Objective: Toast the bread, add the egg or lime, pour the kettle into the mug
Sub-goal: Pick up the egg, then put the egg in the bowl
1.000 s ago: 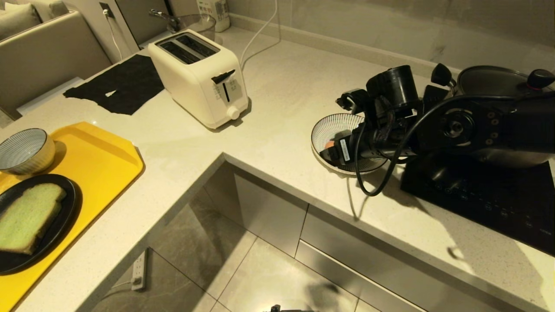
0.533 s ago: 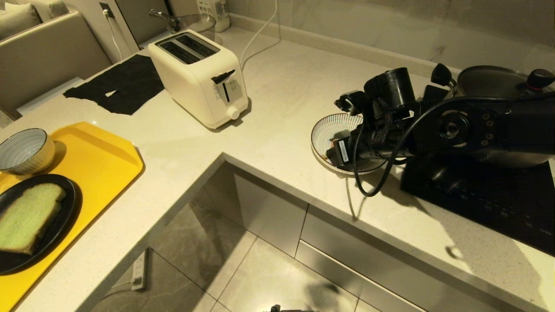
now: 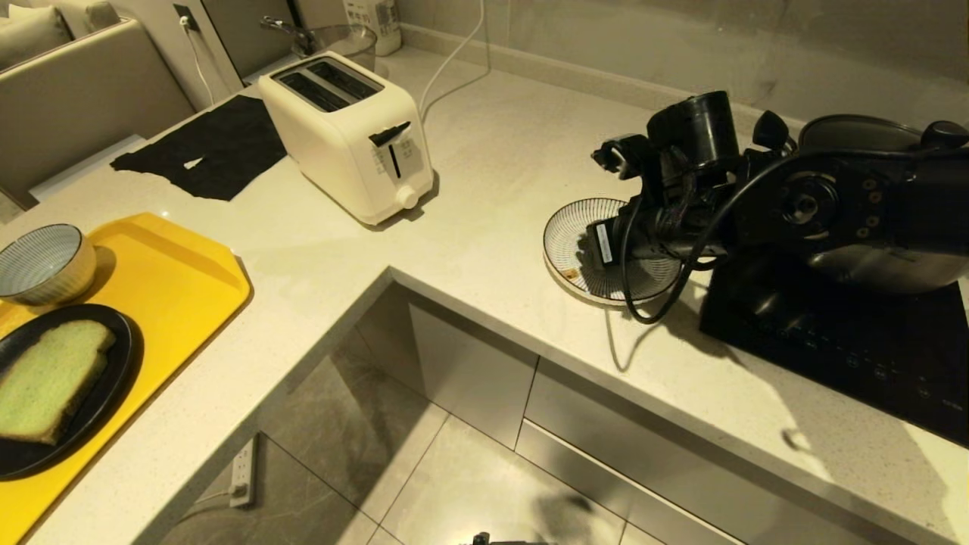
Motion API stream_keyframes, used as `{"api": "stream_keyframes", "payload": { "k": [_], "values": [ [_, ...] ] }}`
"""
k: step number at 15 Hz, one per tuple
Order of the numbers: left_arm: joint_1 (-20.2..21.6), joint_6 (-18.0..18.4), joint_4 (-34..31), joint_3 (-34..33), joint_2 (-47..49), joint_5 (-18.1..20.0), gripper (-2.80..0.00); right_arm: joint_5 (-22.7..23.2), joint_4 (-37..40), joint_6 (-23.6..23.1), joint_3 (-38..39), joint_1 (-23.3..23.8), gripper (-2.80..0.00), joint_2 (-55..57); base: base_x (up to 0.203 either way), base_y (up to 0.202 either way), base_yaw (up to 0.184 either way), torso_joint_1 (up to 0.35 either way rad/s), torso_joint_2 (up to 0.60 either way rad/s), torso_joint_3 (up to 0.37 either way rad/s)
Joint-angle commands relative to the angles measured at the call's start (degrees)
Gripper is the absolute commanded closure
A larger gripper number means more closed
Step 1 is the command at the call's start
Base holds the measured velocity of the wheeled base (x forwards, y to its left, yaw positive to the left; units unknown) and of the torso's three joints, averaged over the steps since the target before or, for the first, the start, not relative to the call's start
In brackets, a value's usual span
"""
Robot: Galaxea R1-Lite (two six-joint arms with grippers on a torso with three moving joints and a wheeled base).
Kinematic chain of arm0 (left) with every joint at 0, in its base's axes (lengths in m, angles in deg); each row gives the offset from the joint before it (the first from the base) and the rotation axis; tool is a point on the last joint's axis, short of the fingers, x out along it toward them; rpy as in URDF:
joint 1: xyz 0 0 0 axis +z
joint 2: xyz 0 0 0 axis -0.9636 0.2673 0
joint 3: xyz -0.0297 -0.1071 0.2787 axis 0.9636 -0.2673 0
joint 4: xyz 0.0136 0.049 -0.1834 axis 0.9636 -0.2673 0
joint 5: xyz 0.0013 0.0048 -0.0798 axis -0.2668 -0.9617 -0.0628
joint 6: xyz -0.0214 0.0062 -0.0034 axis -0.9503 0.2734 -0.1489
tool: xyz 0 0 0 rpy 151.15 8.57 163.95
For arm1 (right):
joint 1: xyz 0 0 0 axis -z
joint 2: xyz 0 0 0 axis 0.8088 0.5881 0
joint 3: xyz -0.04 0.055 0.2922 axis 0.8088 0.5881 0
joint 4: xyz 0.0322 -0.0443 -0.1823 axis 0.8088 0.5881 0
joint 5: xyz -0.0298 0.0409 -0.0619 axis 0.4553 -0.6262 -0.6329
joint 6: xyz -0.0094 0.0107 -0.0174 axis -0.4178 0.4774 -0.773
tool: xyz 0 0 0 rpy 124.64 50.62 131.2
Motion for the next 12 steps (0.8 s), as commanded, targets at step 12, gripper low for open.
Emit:
{"api": "stream_keyframes", "payload": {
  "k": [12],
  "values": [
    [0.0,0.0,0.0,0.0,0.1,-0.1,0.00,0.3,-1.6,-0.2,4.8,0.4,0.00,-7.1,0.000,0.000,0.000,0.000,0.00,0.000]
  ]
}}
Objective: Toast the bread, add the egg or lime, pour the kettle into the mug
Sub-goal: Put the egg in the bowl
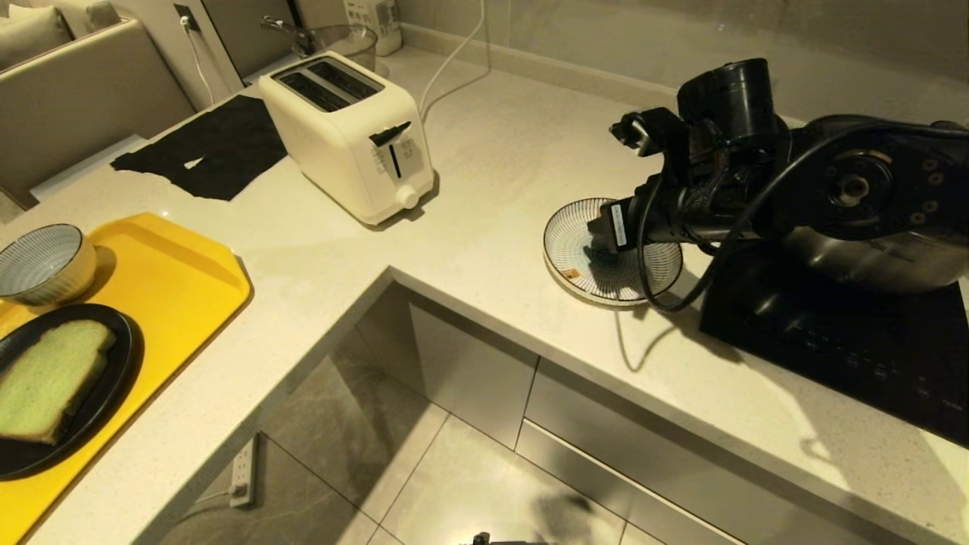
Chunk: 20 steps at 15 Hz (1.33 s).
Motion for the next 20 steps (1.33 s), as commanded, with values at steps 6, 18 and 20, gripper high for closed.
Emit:
{"api": "stream_keyframes", "payload": {
  "k": [6,18,20],
  "values": [
    [0.1,0.0,0.0,0.0,0.1,0.0,0.00,-0.1,-14.2,-1.1,29.8,0.7,0.00,-19.3,0.000,0.000,0.000,0.000,0.00,0.000],
    [0.0,0.0,0.0,0.0,0.1,0.0,0.00,7.0,-17.5,0.1,36.6,14.6,0.00,-31.5,0.000,0.000,0.000,0.000,0.00,0.000],
    [0.0,0.0,0.0,0.0,0.1,-0.1,0.00,7.1,-17.5,0.1,37.0,14.6,0.00,-31.4,0.000,0.000,0.000,0.000,0.00,0.000]
  ]
}}
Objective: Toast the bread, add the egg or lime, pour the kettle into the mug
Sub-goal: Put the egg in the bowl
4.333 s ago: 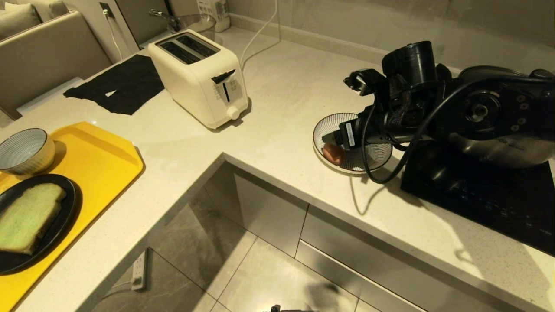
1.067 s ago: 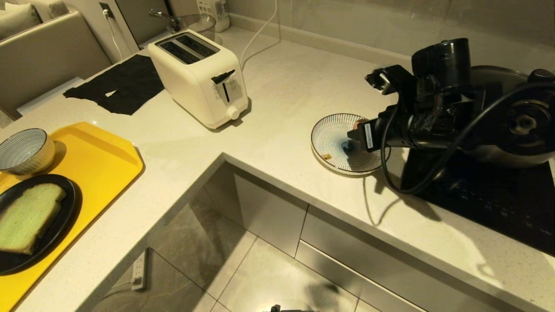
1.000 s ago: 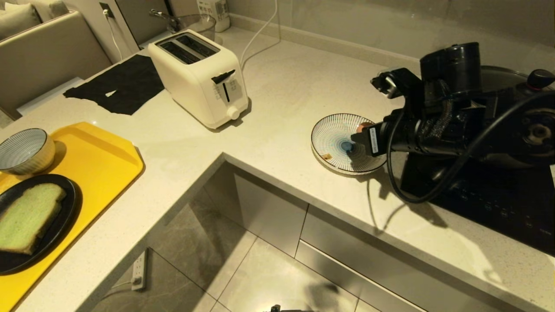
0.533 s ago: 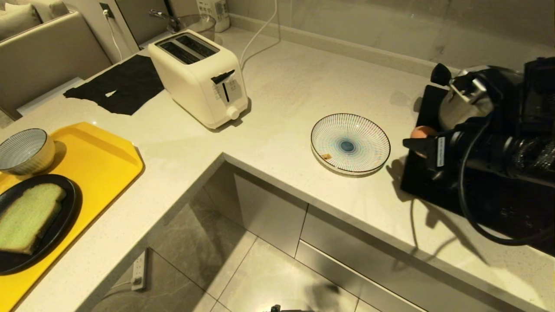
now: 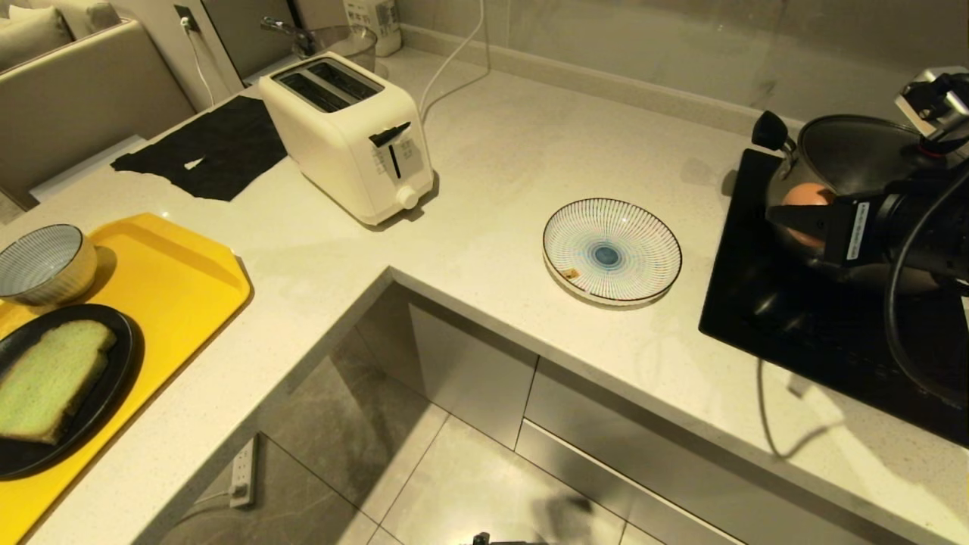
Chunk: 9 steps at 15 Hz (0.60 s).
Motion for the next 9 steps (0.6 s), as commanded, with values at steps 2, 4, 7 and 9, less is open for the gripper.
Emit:
{"api": "stream_keyframes", "payload": {
  "k": [2,4,7,9],
  "values": [
    [0.0,0.0,0.0,0.0,0.1,0.0,0.00,0.0,-0.1,0.2,0.6,0.2,0.00,0.0,0.000,0.000,0.000,0.000,0.00,0.000],
    [0.0,0.0,0.0,0.0,0.1,0.0,0.00,0.1,-0.1,0.3,0.9,0.2,0.00,0.1,0.003,-0.001,0.048,0.003,0.00,0.002],
    [0.0,0.0,0.0,0.0,0.1,-0.1,0.00,0.1,-0.1,0.3,0.9,0.2,0.00,0.3,0.001,-0.010,0.171,0.003,0.00,0.002],
    [0.0,0.0,0.0,0.0,0.1,0.0,0.00,0.1,-0.1,0.3,0.8,0.2,0.00,0.3,0.003,-0.007,0.168,-0.002,0.00,0.002]
  ]
}}
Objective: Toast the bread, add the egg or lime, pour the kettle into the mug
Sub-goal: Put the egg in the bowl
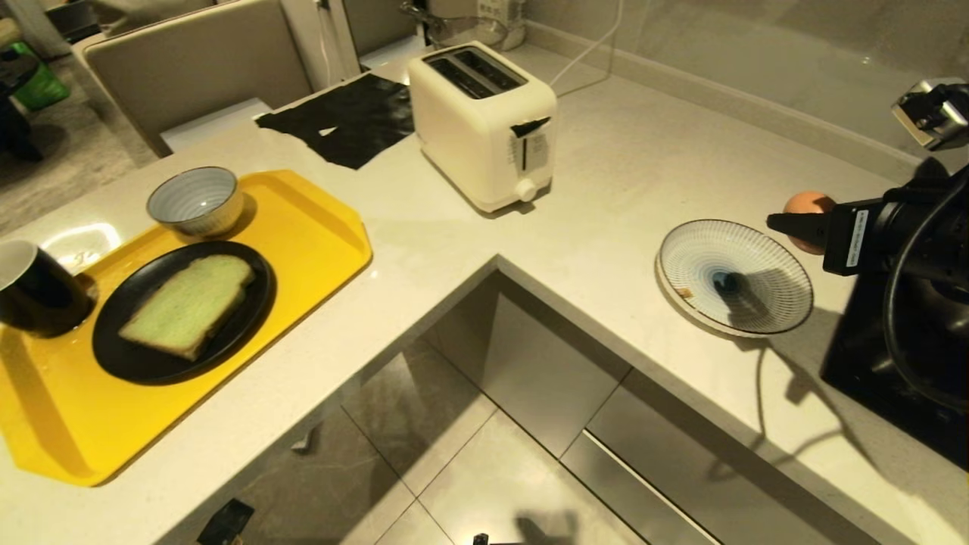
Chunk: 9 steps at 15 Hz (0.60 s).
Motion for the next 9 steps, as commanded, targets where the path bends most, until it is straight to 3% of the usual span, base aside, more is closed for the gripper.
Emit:
{"api": "stream_keyframes", "payload": {
  "k": [1,9],
  "values": [
    [0.0,0.0,0.0,0.0,0.1,0.0,0.00,0.0,0.0,0.0,-0.1,0.0,0.00,0.2,-0.002,-0.009,0.174,0.002,0.00,-0.001],
    [0.0,0.0,0.0,0.0,0.1,0.0,0.00,0.0,0.0,0.1,-0.2,-0.1,0.00,0.1,0.000,-0.008,0.171,0.001,0.00,0.002]
  ]
}}
